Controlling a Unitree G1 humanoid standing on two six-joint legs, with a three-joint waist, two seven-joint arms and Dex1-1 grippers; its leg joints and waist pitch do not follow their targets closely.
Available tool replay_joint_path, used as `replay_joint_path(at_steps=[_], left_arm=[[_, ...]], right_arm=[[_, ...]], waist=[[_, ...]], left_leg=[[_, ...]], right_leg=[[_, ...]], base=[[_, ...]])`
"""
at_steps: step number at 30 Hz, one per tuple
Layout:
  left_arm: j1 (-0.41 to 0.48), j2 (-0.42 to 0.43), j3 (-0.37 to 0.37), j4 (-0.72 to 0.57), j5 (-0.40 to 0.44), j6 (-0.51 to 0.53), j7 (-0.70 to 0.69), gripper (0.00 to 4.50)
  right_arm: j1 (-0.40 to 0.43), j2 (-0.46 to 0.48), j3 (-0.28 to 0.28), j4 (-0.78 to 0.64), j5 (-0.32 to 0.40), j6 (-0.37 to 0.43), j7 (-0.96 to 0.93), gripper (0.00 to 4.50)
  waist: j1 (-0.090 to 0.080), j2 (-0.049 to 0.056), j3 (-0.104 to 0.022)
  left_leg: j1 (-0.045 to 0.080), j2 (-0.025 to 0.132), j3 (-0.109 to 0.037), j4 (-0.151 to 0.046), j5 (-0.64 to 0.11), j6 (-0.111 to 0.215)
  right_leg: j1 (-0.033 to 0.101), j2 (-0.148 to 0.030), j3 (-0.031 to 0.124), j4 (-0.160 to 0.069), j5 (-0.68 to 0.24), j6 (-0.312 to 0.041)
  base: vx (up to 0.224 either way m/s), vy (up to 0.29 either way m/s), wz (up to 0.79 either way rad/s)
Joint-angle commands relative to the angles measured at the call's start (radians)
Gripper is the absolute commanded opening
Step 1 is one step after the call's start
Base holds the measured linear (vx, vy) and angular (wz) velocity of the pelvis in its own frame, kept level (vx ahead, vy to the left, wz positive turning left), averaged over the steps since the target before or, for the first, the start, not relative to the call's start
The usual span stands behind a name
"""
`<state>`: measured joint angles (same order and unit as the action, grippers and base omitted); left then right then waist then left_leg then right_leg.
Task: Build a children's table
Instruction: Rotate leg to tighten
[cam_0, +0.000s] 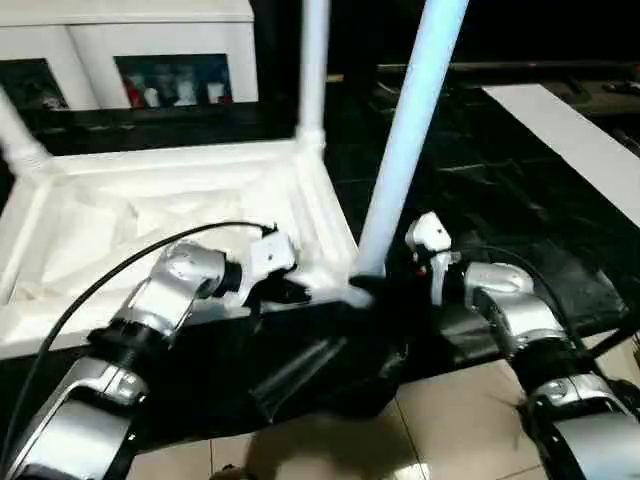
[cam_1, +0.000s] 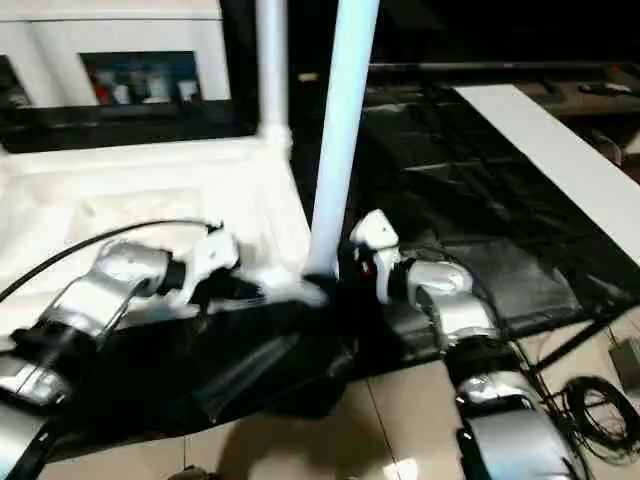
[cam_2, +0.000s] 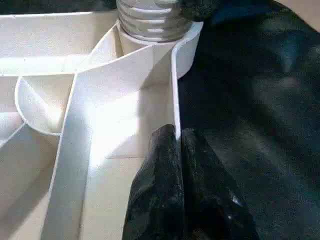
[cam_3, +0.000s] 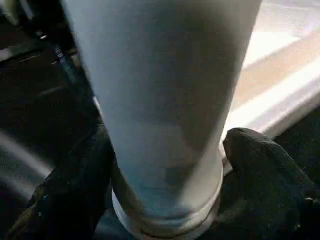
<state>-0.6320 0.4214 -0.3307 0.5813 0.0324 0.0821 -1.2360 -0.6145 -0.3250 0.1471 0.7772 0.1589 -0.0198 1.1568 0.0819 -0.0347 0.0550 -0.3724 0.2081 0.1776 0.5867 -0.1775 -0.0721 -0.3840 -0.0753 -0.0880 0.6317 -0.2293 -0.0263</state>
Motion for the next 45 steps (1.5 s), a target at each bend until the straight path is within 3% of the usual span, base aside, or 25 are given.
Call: replay_joint_path(at_steps=[1,12,18,21,23,25,29,32,35,40,41,45], left_arm=[[-0.004,-0.011,-0.015,-0.034,-0.018,-0.023,-0.040,0.00],[-0.003,0.001,-0.008,-0.038,-0.023,-0.020,-0.043,0.00],[0.000,0.005,-0.009,-0.030,-0.005,-0.010,-0.033,0.00],[-0.021,-0.021,0.003,0.020,0.029,0.025,0.072,0.00],[-0.055,-0.063,0.027,0.084,0.045,0.063,0.187,0.00],[-0.075,-0.085,0.038,0.116,0.055,0.079,0.250,0.00],[-0.148,-0.176,0.090,0.219,0.064,0.151,0.486,0.00],[-0.184,-0.225,0.102,0.272,0.065,0.168,0.581,0.00],[-0.200,-0.247,0.092,0.298,0.077,0.144,0.591,0.00],[-0.194,-0.236,0.071,0.299,0.094,0.105,0.555,0.00],[-0.194,-0.234,0.069,0.300,0.095,0.104,0.555,0.00],[-0.182,-0.217,0.060,0.288,0.097,0.092,0.528,0.00]], right_arm=[[0.010,-0.014,0.013,-0.022,-0.003,0.014,0.026,3.72],[-0.002,0.000,-0.002,-0.019,0.003,0.040,0.033,2.82],[0.012,0.006,-0.007,-0.016,0.002,0.054,-0.003,2.68],[-0.013,0.045,-0.050,0.058,-0.022,0.040,-0.191,2.68],[-0.040,0.089,-0.099,0.129,-0.020,0.048,-0.371,2.67],[-0.052,0.111,-0.121,0.159,-0.017,0.053,-0.460,2.67],[-0.101,0.191,-0.193,0.260,0.006,0.064,-0.775,2.67],[-0.137,0.246,-0.238,0.322,0.035,0.054,-0.957,2.67],[-0.166,0.284,-0.224,0.355,0.005,0.012,-1.017,2.67],[-0.188,0.317,-0.219,0.354,0.006,-0.038,-0.886,2.67],[-0.189,0.320,-0.221,0.353,0.008,-0.044,-0.872,3.02],[-0.180,0.310,-0.204,0.326,0.005,-0.075,-0.793,3.39]], waist=[[-0.003,0.008,-0.067],[0.002,0.005,-0.070],[0.003,0.005,-0.072],[-0.002,0.005,-0.069],[-0.010,0.004,-0.065],[-0.012,0.005,-0.064],[-0.023,0.006,-0.067],[-0.022,0.006,-0.072],[-0.021,0.004,-0.073],[-0.022,0.001,-0.068],[-0.021,0.000,-0.068],[-0.021,0.002,-0.070]], left_leg=[[0.017,0.039,-0.001,-0.059,-0.112,0.076],[0.014,0.036,-0.003,-0.057,-0.079,0.075],[0.015,0.035,-0.002,-0.055,-0.064,0.081],[0.015,0.035,-0.003,-0.058,-0.083,0.065],[0.020,0.033,-0.002,-0.061,-0.112,0.031],[0.020,0.033,-0.006,-0.064,-0.147,0.004],[0.022,0.029,-0.005,-0.063,-0.137,-0.016],[0.017,0.027,-0.005,-0.059,-0.091,0.003],[0.013,0.024,-0.003,-0.057,-0.066,0.033],[0.014,0.028,-0.003,-0.060,-0.117,0.045],[0.014,0.029,-0.004,-0.060,-0.115,0.045],[0.012,0.029,-0.004,-0.058,-0.089,0.063]], right_leg=[[0.051,-0.073,0.060,-0.061,0.048,-0.276],[0.052,-0.073,0.059,-0.057,0.071,-0.265],[0.052,-0.073,0.058,-0.054,0.091,-0.268],[0.050,-0.075,0.060,-0.058,0.057,-0.263],[0.044,-0.075,0.063,-0.065,-0.006,-0.257],[0.047,-0.077,0.062,-0.071,-0.080,-0.241],[0.045,-0.074,0.066,-0.070,-0.053,-0.236],[0.051,-0.073,0.065,-0.063,0.024,-0.240],[0.054,-0.073,0.063,-0.059,0.085,-0.244],[0.053,-0.075,0.062,-0.069,0.007,-0.236],[0.054,-0.075,0.062,-0.069,0.004,-0.235],[0.054,-0.076,0.062,-0.062,0.054,-0.245]], base=[[0.000,0.000,0.00],[0.000,0.000,0.00],[0.000,0.000,0.00],[0.000,0.000,0.00],[0.000,0.000,0.00],[0.000,0.000,0.00],[0.000,0.000,0.00],[0.000,0.000,0.00],[0.000,0.000,0.00],[0.000,0.000,0.00],[0.000,0.000,0.00],[0.000,0.000,0.00]])
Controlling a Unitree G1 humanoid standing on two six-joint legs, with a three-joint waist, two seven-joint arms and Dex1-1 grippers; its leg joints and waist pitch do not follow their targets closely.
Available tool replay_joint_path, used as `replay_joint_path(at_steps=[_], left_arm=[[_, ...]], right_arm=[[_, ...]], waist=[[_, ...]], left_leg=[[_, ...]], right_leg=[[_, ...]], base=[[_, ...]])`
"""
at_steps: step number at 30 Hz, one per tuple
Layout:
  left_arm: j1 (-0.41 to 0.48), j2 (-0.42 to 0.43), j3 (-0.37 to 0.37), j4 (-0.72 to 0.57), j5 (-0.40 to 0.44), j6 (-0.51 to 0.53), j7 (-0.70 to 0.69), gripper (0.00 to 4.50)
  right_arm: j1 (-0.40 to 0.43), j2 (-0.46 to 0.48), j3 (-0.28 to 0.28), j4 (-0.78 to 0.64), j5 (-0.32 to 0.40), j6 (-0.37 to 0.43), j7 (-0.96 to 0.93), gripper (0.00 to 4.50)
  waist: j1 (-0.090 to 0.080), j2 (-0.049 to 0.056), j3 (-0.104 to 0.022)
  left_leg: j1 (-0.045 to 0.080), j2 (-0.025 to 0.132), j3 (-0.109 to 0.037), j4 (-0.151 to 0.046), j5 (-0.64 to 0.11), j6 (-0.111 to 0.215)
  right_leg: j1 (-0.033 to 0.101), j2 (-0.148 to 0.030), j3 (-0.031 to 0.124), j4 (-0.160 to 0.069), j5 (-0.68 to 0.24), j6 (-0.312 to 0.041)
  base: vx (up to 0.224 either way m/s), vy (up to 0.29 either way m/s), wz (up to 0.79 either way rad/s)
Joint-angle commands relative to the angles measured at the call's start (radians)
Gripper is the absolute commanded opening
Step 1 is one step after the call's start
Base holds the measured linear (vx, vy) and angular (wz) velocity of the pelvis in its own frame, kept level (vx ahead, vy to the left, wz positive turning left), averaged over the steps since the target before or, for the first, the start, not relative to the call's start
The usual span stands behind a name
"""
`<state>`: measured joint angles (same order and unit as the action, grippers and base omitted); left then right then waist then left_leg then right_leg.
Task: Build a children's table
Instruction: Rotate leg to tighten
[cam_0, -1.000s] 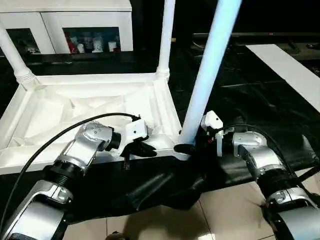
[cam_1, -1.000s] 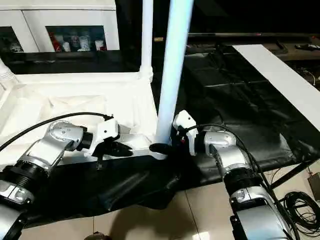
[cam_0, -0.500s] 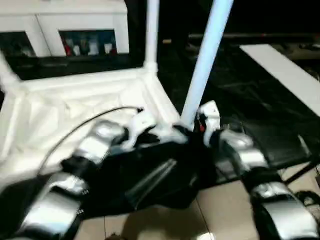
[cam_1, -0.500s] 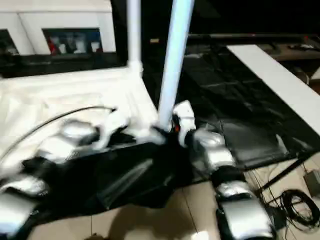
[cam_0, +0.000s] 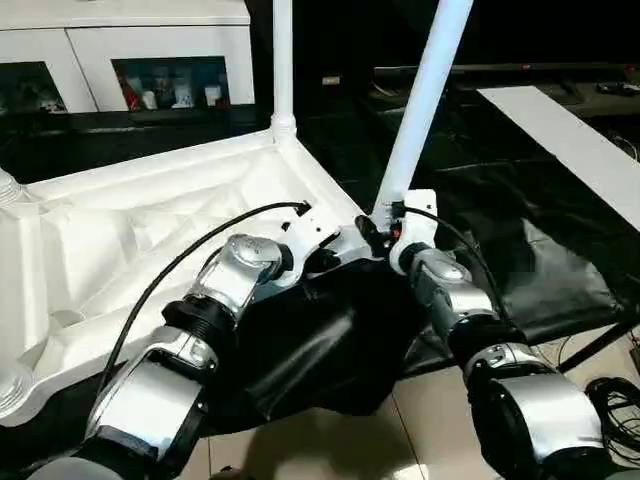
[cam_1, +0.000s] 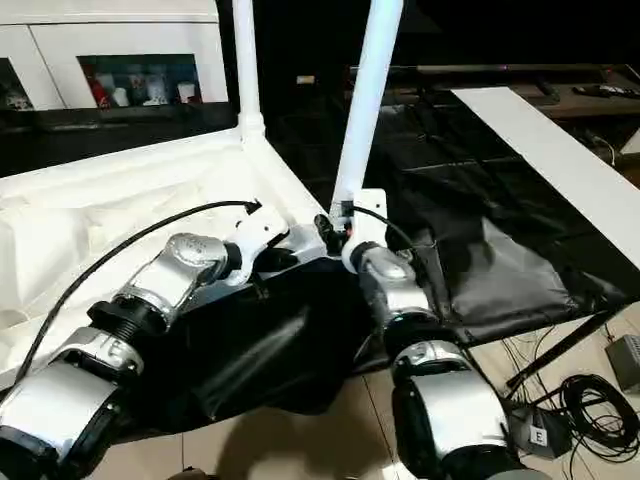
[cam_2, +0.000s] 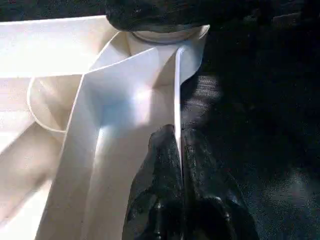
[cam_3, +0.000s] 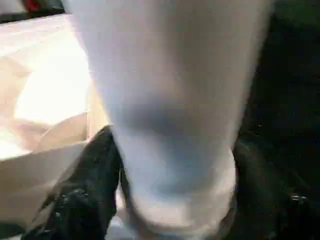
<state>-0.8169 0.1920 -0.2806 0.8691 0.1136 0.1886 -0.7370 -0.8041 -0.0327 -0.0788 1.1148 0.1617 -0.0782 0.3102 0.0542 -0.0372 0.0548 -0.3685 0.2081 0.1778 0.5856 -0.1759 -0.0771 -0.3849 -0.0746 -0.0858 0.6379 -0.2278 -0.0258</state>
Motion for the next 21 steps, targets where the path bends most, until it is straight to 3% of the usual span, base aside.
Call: replay_joint_path(at_steps=[1,4,5,8,11,14,18,21], left_arm=[[0.019,0.032,-0.001,-0.020,0.011,-0.027,-0.013,0.00],[0.039,0.055,-0.012,-0.038,0.005,-0.035,-0.065,0.00],[0.058,0.076,-0.014,-0.048,-0.001,-0.056,-0.117,0.00],[0.085,0.100,-0.021,-0.072,-0.019,-0.102,-0.207,0.00],[0.136,0.154,-0.056,-0.148,-0.053,-0.173,-0.382,0.00],[0.169,0.190,-0.074,-0.218,-0.092,-0.167,-0.491,0.00],[0.182,0.208,-0.076,-0.255,-0.108,-0.150,-0.536,0.00],[0.185,0.212,-0.073,-0.258,-0.108,-0.152,-0.545,0.00]], right_arm=[[0.019,-0.007,0.041,-0.030,-0.007,-0.033,0.098,3.46],[0.030,-0.043,0.066,-0.043,-0.019,-0.042,0.162,3.75],[0.048,-0.083,0.089,-0.069,-0.031,-0.033,0.262,3.75],[0.079,-0.127,0.114,-0.116,-0.033,-0.019,0.396,3.75],[0.137,-0.197,0.155,-0.220,-0.017,0.011,0.608,3.75],[0.165,-0.247,0.187,-0.278,-0.008,0.040,0.724,3.75],[0.188,-0.291,0.239,-0.334,-0.006,0.088,0.832,3.75],[0.196,-0.304,0.259,-0.349,-0.012,0.098,0.870,3.75]], waist=[[0.003,0.003,-0.070],[-0.007,0.003,-0.070],[-0.008,0.004,-0.070],[-0.005,0.003,-0.070],[-0.002,0.002,-0.069],[0.005,0.006,-0.067],[0.014,0.008,-0.064],[0.024,0.005,-0.063]], left_leg=[[0.005,0.028,-0.006,-0.058,-0.089,0.073],[0.005,0.029,-0.004,-0.055,-0.085,0.086],[0.006,0.029,-0.004,-0.055,-0.091,0.091],[0.004,0.030,-0.006,-0.052,-0.080,0.116],[0.003,0.033,-0.006,-0.052,-0.091,0.128],[0.008,0.038,-0.002,-0.054,-0.107,0.111],[0.016,0.041,0.000,-0.058,-0.148,0.081],[0.016,0.040,0.000,-0.060,-0.158,0.064]], right_leg=[[0.058,-0.077,0.058,-0.068,0.052,-0.244],[0.057,-0.075,0.058,-0.067,0.069,-0.263],[0.056,-0.075,0.058,-0.068,0.060,-0.268],[0.060,-0.075,0.057,-0.066,0.092,-0.271],[0.062,-0.076,0.058,-0.067,0.081,-0.272],[0.054,-0.072,0.056,-0.066,0.053,-0.279],[0.046,-0.072,0.058,-0.071,-0.010,-0.276],[0.047,-0.074,0.059,-0.075,-0.047,-0.255]], base=[[0.000,0.000,0.00],[0.000,0.000,0.00],[0.000,0.000,0.00],[0.000,0.000,0.00],[0.000,0.000,0.00],[0.000,0.000,0.00],[0.000,0.000,0.00],[0.000,0.000,0.00]])
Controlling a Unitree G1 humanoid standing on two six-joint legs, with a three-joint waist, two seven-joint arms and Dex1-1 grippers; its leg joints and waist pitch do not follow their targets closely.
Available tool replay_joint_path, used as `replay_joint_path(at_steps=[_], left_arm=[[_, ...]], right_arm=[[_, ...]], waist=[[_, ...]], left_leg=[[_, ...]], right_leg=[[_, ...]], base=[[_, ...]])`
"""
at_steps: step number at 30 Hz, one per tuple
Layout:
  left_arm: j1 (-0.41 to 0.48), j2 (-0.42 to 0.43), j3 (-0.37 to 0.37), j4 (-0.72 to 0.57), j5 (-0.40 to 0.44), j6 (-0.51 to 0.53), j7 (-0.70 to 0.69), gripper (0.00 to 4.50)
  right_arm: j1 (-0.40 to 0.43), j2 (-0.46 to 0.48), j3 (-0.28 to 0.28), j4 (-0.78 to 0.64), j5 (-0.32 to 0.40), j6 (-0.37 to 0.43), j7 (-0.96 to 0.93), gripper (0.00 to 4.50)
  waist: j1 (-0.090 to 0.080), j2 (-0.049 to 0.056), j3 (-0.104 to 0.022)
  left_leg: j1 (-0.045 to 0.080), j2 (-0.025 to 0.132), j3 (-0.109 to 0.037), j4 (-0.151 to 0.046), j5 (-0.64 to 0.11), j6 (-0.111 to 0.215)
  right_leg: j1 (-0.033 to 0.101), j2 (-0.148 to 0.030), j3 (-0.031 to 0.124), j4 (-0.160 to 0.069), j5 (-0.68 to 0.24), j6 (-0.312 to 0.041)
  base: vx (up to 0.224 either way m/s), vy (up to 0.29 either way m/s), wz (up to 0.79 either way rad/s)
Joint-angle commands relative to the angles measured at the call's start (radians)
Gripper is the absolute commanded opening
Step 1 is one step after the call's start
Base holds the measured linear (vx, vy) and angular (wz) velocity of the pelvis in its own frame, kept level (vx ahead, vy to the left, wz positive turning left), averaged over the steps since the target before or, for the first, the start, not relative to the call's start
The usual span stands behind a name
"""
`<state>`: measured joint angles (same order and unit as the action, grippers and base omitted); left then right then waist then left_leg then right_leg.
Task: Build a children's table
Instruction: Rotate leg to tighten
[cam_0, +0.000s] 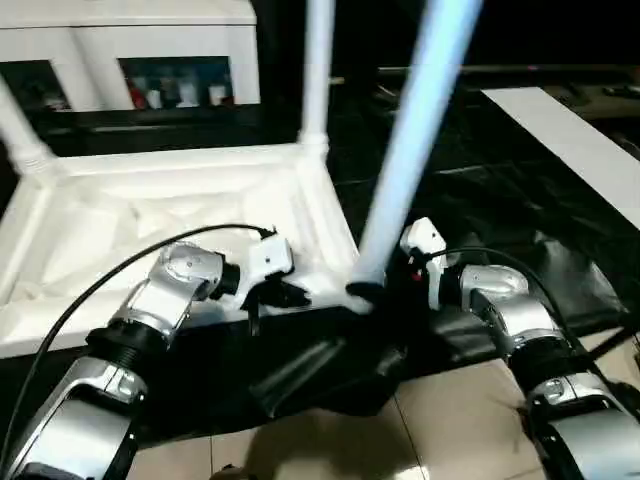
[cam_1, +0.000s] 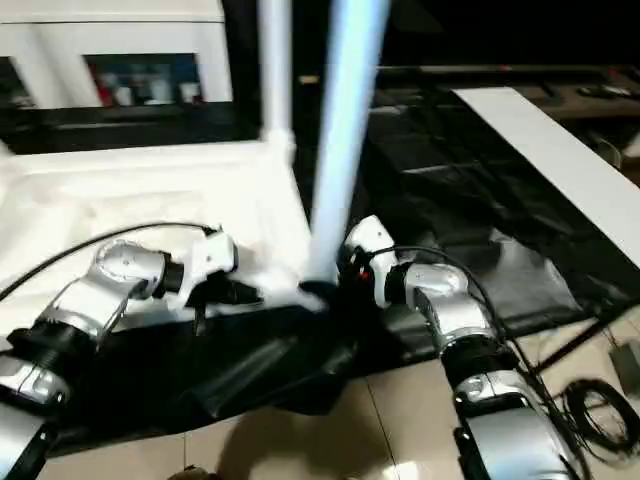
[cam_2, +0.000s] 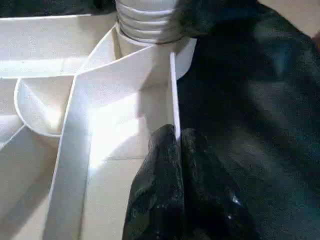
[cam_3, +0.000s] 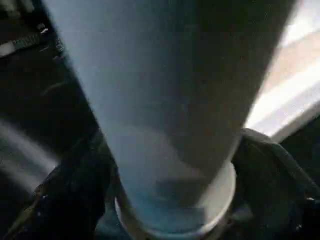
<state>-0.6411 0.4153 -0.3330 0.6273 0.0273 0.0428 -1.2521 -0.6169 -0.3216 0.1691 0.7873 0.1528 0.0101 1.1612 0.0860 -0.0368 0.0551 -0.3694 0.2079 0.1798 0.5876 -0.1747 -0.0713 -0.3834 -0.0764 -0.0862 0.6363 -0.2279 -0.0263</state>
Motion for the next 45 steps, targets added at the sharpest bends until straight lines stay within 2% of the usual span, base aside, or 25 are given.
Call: replay_joint_path(at_steps=[1,5,7,14,16,17,19,20,21,22,23,24,25,26,28,30,31,33,36,38,39,40,42,45], left_arm=[[0.011,-0.011,-0.018,-0.019,-0.021,-0.007,-0.035,0.00],[0.012,-0.006,-0.010,-0.013,-0.014,-0.019,-0.039,0.00],[0.014,-0.004,-0.010,-0.020,-0.017,-0.015,-0.041,0.00],[0.020,0.003,-0.007,-0.040,-0.022,0.002,-0.054,0.00],[0.023,0.002,-0.005,-0.038,-0.019,0.006,-0.047,0.00],[0.022,-0.002,-0.002,-0.032,-0.015,0.013,-0.031,0.00],[0.001,-0.027,0.002,0.018,0.026,0.044,0.074,0.00],[0.001,-0.027,0.002,0.018,0.026,0.044,0.074,0.00],[-0.010,-0.041,0.009,0.042,0.039,0.058,0.124,0.00],[-0.023,-0.059,0.018,0.066,0.045,0.068,0.170,0.00],[-0.049,-0.097,0.032,0.105,0.057,0.097,0.262,0.00],[-0.051,-0.100,0.033,0.107,0.058,0.099,0.269,0.00],[-0.074,-0.135,0.051,0.138,0.062,0.135,0.357,0.00],[-0.091,-0.162,0.066,0.160,0.059,0.158,0.416,0.00],[-0.111,-0.197,0.083,0.185,0.057,0.179,0.485,0.00],[-0.118,-0.211,0.088,0.194,0.057,0.185,0.512,0.00],[-0.132,-0.240,0.089,0.211,0.064,0.188,0.559,0.00],[-0.138,-0.254,0.084,0.221,0.073,0.178,0.573,0.00],[-0.136,-0.250,0.056,0.220,0.100,0.136,0.556,0.00],[-0.133,-0.245,0.049,0.221,0.108,0.126,0.535,0.00],[-0.132,-0.243,0.045,0.222,0.109,0.121,0.530,0.00],[-0.129,-0.235,0.043,0.218,0.108,0.117,0.520,0.00],[-0.123,-0.221,0.042,0.210,0.104,0.119,0.504,0.00],[-0.116,-0.206,0.036,0.204,0.101,0.097,0.479,0.00]], right_arm=[[0.013,-0.017,0.013,-0.029,-0.005,0.013,0.028,3.75],[0.018,-0.010,0.010,-0.038,-0.018,0.018,0.038,3.30],[0.021,-0.011,0.011,-0.047,-0.018,0.025,0.043,3.21],[0.026,-0.011,0.011,-0.075,0.001,0.043,0.043,2.73],[0.028,0.007,-0.019,-0.061,0.011,0.040,0.003,2.70],[0.026,0.017,-0.031,-0.049,0.009,0.038,-0.032,2.70],[0.002,0.057,-0.064,0.045,-0.033,0.004,-0.240,2.70],[0.002,0.057,-0.064,0.045,-0.033,0.004,-0.240,2.69],[-0.007,0.072,-0.077,0.077,-0.045,-0.001,-0.322,2.69],[-0.017,0.091,-0.096,0.106,-0.045,0.005,-0.404,2.69],[-0.037,0.132,-0.142,0.161,-0.036,0.013,-0.579,2.69],[-0.038,0.135,-0.146,0.165,-0.035,0.013,-0.592,2.68],[-0.053,0.165,-0.181,0.202,-0.019,0.026,-0.717,2.68],[-0.062,0.184,-0.197,0.224,-0.015,0.028,-0.798,2.68],[-0.076,0.211,-0.219,0.251,-0.003,0.024,-0.885,2.68],[-0.082,0.223,-0.229,0.262,0.006,0.023,-0.914,2.68],[-0.104,0.252,-0.246,0.289,0.012,0.006,-0.985,2.68],[-0.121,0.268,-0.246,0.307,0.006,-0.016,-1.020,2.68],[-0.135,0.281,-0.238,0.323,0.003,-0.044,-1.003,2.68],[-0.138,0.298,-0.242,0.312,0.010,-0.089,-0.917,2.68],[-0.138,0.302,-0.242,0.307,0.011,-0.101,-0.895,3.24],[-0.131,0.289,-0.218,0.293,-0.019,-0.136,-0.892,3.38],[-0.121,0.263,-0.191,0.277,-0.055,-0.180,-0.899,3.41],[-0.113,0.246,-0.205,0.269,-0.041,-0.190,-0.884,3.82]], waist=[[-0.005,0.003,-0.064],[-0.003,0.001,-0.067],[-0.002,0.001,-0.067],[-0.003,0.001,-0.067],[-0.003,0.000,-0.067],[-0.003,0.000,-0.066],[-0.008,0.002,-0.064],[-0.015,0.001,-0.061],[-0.015,0.002,-0.061],[-0.021,0.002,-0.057],[-0.027,0.002,-0.059],[-0.029,0.004,-0.058],[-0.033,0.002,-0.059],[-0.032,0.006,-0.061],[-0.031,0.006,-0.064],[-0.030,0.002,-0.066],[-0.029,0.003,-0.067],[-0.028,0.002,-0.070],[-0.028,0.002,-0.067],[-0.028,0.000,-0.066],[-0.027,0.000,-0.065],[-0.026,-0.002,-0.066],[-0.026,0.001,-0.067],[-0.029,-0.001,-0.064]], left_leg=[[0.016,0.038,-0.002,-0.062,-0.154,0.054],[0.013,0.036,-0.003,-0.061,-0.117,0.056],[0.013,0.036,-0.003,-0.060,-0.107,0.061],[0.013,0.036,-0.003,-0.060,-0.116,0.056],[0.013,0.036,-0.003,-0.060,-0.113,0.055],[0.012,0.036,-0.003,-0.061,-0.114,0.055],[0.014,0.037,-0.004,-0.063,-0.124,0.043],[0.014,0.034,-0.006,-0.067,-0.151,0.021],[0.018,0.033,-0.007,-0.068,-0.169,0.013],[0.018,0.033,-0.006,-0.069,-0.196,0.001],[0.019,0.033,-0.008,-0.070,-0.206,-0.014],[0.021,0.033,-0.009,-0.072,-0.211,-0.022],[0.021,0.033,-0.009,-0.072,-0.217,-0.028],[0.021,0.032,-0.009,-0.070,-0.210,-0.029],[0.020,0.030,-0.009,-0.069,-0.190,-0.023],[0.016,0.027,-0.005,-0.065,-0.163,-0.005],[0.013,0.026,-0.005,-0.064,-0.141,0.009],[0.013,0.025,-0.004,-0.063,-0.122,0.017],[0.012,0.026,-0.004,-0.063,-0.134,0.028],[0.012,0.027,-0.003,-0.064,-0.156,0.032],[0.011,0.027,-0.004,-0.064,-0.162,0.034],[0.010,0.027,-0.004,-0.064,-0.159,0.036],[0.009,0.028,-0.005,-0.063,-0.131,0.039],[0.010,0.026,-0.003,-0.064,-0.150,0.042]], right_leg=[[0.046,-0.073,0.061,-0.074,-0.049,-0.250],[0.048,-0.073,0.060,-0.069,-0.012,-0.244],[0.048,-0.072,0.059,-0.068,0.002,-0.245],[0.047,-0.073,0.059,-0.070,-0.023,-0.240],[0.047,-0.073,0.059,-0.070,-0.020,-0.240],[0.047,-0.073,0.059,-0.070,-0.021,-0.240],[0.042,-0.076,0.061,-0.072,-0.039,-0.240],[0.042,-0.076,0.060,-0.078,-0.094,-0.231],[0.042,-0.076,0.060,-0.081,-0.123,-0.227],[0.038,-0.076,0.062,-0.086,-0.166,-0.219],[0.039,-0.075,0.063,-0.087,-0.192,-0.210],[0.036,-0.076,0.064,-0.088,-0.201,-0.208],[0.037,-0.075,0.063,-0.089,-0.209,-0.203],[0.036,-0.075,0.065,-0.088,-0.194,-0.203],[0.038,-0.074,0.066,-0.086,-0.153,-0.207],[0.042,-0.071,0.067,-0.082,-0.094,-0.212],[0.044,-0.071,0.067,-0.078,-0.055,-0.215],[0.045,-0.070,0.067,-0.076,-0.029,-0.217],[0.045,-0.071,0.065,-0.079,-0.034,-0.216],[0.044,-0.072,0.066,-0.082,-0.060,-0.212],[0.045,-0.073,0.066,-0.084,-0.071,-0.211],[0.046,-0.074,0.066,-0.083,-0.075,-0.209],[0.046,-0.073,0.065,-0.078,-0.040,-0.215],[0.046,-0.072,0.066,-0.083,-0.068,-0.216]], base=[[0.000,0.000,0.00],[0.000,0.000,0.00],[0.000,0.000,0.00],[0.000,0.000,0.00],[0.000,0.000,0.00],[0.000,0.000,0.00],[0.000,0.000,0.00],[0.000,0.000,0.00],[0.000,0.000,0.00],[0.000,0.000,0.00],[0.000,0.000,0.00],[0.000,0.000,0.00],[0.000,0.000,0.00],[0.000,0.000,0.00],[0.000,0.000,0.00],[0.000,0.000,0.00],[0.000,0.000,0.00],[0.000,0.000,0.00],[0.000,0.000,0.00],[0.000,0.000,0.00],[0.000,0.000,0.00],[0.000,0.000,0.00],[0.000,0.000,0.00],[0.000,0.000,0.00]])
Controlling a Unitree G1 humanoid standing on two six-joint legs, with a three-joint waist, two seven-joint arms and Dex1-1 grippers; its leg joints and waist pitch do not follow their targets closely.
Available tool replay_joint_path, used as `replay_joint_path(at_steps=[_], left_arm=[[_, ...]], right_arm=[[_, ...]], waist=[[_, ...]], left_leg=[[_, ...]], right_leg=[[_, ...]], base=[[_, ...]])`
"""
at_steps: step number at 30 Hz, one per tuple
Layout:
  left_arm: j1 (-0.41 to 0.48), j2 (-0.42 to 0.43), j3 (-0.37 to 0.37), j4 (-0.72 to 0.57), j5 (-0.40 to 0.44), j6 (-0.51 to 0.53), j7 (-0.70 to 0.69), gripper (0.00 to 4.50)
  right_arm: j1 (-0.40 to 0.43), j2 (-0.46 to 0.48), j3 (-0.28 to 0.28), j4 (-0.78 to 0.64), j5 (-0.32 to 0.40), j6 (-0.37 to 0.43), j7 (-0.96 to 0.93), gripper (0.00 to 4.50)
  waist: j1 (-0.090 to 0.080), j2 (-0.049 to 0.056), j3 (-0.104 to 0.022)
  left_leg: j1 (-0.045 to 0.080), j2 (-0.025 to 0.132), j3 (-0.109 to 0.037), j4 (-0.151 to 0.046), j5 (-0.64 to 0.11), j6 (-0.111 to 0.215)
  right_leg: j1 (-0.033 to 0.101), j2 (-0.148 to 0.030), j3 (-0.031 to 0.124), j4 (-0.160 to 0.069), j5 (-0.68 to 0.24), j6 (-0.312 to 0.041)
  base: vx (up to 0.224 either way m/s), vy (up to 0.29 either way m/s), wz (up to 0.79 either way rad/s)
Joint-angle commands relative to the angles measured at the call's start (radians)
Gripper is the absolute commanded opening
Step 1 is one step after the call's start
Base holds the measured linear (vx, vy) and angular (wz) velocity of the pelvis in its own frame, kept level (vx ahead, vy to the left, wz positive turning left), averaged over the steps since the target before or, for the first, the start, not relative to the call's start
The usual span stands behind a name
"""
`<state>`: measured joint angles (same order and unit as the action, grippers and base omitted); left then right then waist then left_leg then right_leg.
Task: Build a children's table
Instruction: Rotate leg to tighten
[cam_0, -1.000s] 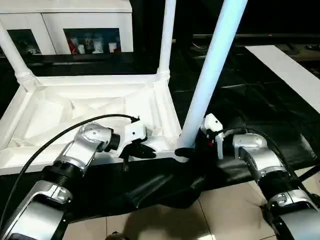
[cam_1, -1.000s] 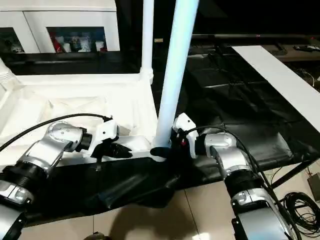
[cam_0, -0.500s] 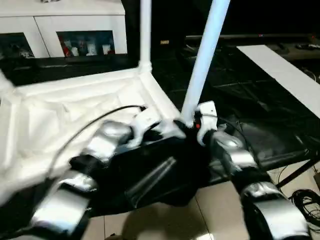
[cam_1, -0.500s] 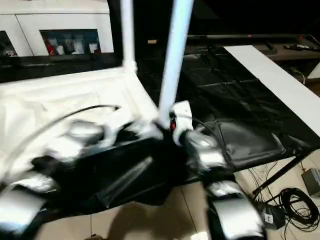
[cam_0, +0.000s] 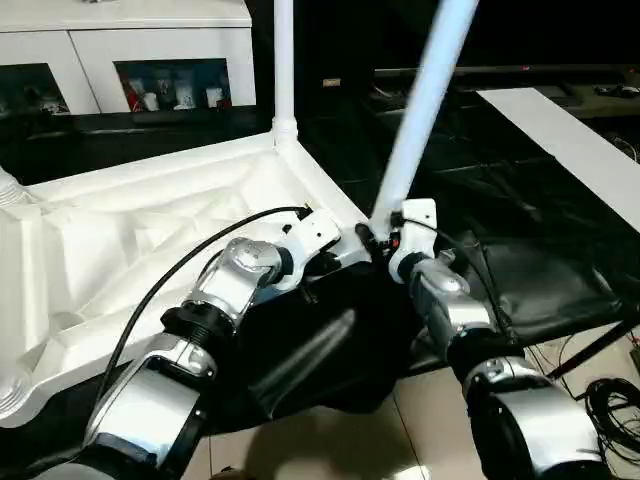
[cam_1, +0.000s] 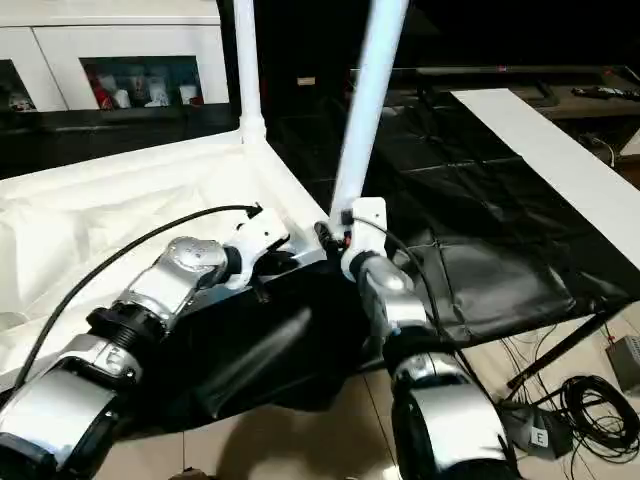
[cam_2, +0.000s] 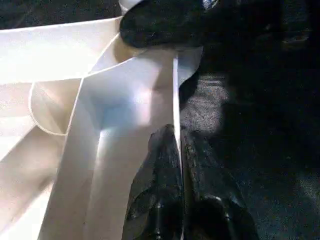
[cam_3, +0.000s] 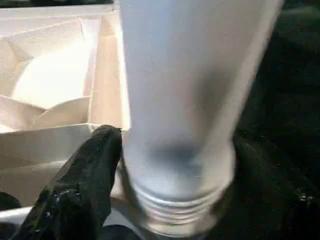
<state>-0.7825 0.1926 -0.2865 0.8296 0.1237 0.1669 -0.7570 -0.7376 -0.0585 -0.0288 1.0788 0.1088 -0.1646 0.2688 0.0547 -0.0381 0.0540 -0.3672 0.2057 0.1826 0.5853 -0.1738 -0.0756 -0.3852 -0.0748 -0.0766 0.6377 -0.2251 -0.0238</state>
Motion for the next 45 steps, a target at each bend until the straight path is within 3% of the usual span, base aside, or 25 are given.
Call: replay_joint_path(at_steps=[1,3,7,12,13,15,16,22,25,33,38,40,45], left_arm=[[0.025,0.020,-0.011,0.004,0.003,-0.031,-0.025,0.00],[0.034,0.033,-0.013,-0.006,-0.001,-0.043,-0.057,0.00],[0.066,0.085,-0.022,-0.044,-0.013,-0.073,-0.179,0.00],[0.100,0.131,-0.044,-0.095,-0.049,-0.134,-0.336,0.00],[0.123,0.164,-0.066,-0.145,-0.069,-0.143,-0.426,0.00],[0.128,0.171,-0.071,-0.157,-0.074,-0.146,-0.446,0.00],[0.140,0.186,-0.079,-0.187,-0.089,-0.148,-0.490,0.00],[0.158,0.200,-0.076,-0.235,-0.103,-0.136,-0.536,0.00],[0.157,0.200,-0.074,-0.230,-0.098,-0.139,-0.534,0.00],[0.172,0.213,-0.069,-0.254,-0.105,-0.127,-0.546,0.00],[0.177,0.215,-0.071,-0.258,-0.104,-0.119,-0.545,0.00],[0.154,0.190,-0.063,-0.202,-0.063,-0.105,-0.440,0.00],[0.083,0.099,-0.034,-0.094,-0.011,-0.024,-0.202,0.00]], right_arm=[[0.006,-0.022,-0.010,-0.020,0.007,-0.018,0.013,3.83],[0.015,-0.039,-0.016,-0.036,0.026,-0.005,0.065,3.83],[0.066,-0.128,0.043,-0.105,0.026,0.026,0.365,3.83],[0.110,-0.189,0.097,-0.182,0.030,0.055,0.591,3.83],[0.130,-0.224,0.133,-0.229,0.039,0.084,0.701,3.83],[0.133,-0.232,0.142,-0.239,0.041,0.091,0.726,3.83],[0.137,-0.246,0.159,-0.254,0.040,0.100,0.772,3.83],[0.126,-0.251,0.180,-0.253,0.018,0.103,0.836,3.83],[0.121,-0.245,0.181,-0.246,0.014,0.104,0.846,3.49],[0.127,-0.250,0.186,-0.270,0.037,0.135,0.886,2.84],[0.133,-0.246,0.178,-0.269,0.041,0.143,0.878,2.76],[0.110,-0.207,0.127,-0.202,0.041,0.177,0.713,2.75],[0.064,-0.112,0.030,-0.069,0.034,0.191,0.290,2.74]], waist=[[0.001,0.001,-0.063],[0.001,0.002,-0.063],[0.002,0.004,-0.066],[0.005,0.004,-0.065],[0.004,0.005,-0.065],[0.008,0.006,-0.064],[0.008,0.009,-0.064],[0.013,0.007,-0.062],[0.014,0.002,-0.063],[0.015,0.001,-0.064],[0.014,0.003,-0.064],[0.010,0.003,-0.063],[-0.004,0.005,-0.057]], left_leg=[[0.008,0.029,-0.006,-0.062,-0.154,0.047],[0.008,0.029,-0.007,-0.062,-0.163,0.050],[0.006,0.031,-0.006,-0.059,-0.133,0.077],[0.007,0.034,-0.008,-0.059,-0.142,0.099],[0.008,0.034,-0.007,-0.059,-0.148,0.095],[0.006,0.039,-0.006,-0.060,-0.137,0.092],[0.009,0.040,-0.004,-0.060,-0.141,0.088],[0.013,0.040,-0.003,-0.063,-0.163,0.062],[0.011,0.038,-0.003,-0.062,-0.154,0.060],[0.010,0.038,-0.002,-0.060,-0.134,0.069],[0.011,0.038,-0.003,-0.061,-0.133,0.066],[0.010,0.037,-0.003,-0.062,-0.132,0.061],[0.020,0.036,-0.010,-0.071,-0.227,-0.011]], right_leg=[[0.048,-0.074,0.057,-0.084,-0.077,-0.219],[0.047,-0.073,0.057,-0.086,-0.086,-0.218],[0.050,-0.071,0.056,-0.078,-0.011,-0.236],[0.053,-0.071,0.054,-0.078,0.006,-0.253],[0.052,-0.071,0.055,-0.077,-0.002,-0.259],[0.053,-0.070,0.054,-0.074,0.003,-0.264],[0.047,-0.069,0.054,-0.073,0.006,-0.268],[0.045,-0.072,0.056,-0.078,-0.050,-0.261],[0.046,-0.072,0.057,-0.077,-0.047,-0.254],[0.046,-0.071,0.056,-0.075,-0.036,-0.250],[0.046,-0.071,0.056,-0.074,-0.034,-0.251],[0.044,-0.071,0.057,-0.074,-0.033,-0.253],[0.035,-0.075,0.059,-0.092,-0.215,-0.218]], base=[[0.000,0.000,0.00],[0.000,0.000,0.00],[0.000,0.000,0.00],[0.000,0.000,0.00],[0.000,0.000,0.00],[0.000,0.000,0.00],[0.000,0.000,0.00],[0.000,0.000,0.00],[0.000,0.000,0.00],[0.000,0.000,0.00],[0.000,0.000,0.00],[0.000,0.000,0.00],[0.000,0.000,0.00]])
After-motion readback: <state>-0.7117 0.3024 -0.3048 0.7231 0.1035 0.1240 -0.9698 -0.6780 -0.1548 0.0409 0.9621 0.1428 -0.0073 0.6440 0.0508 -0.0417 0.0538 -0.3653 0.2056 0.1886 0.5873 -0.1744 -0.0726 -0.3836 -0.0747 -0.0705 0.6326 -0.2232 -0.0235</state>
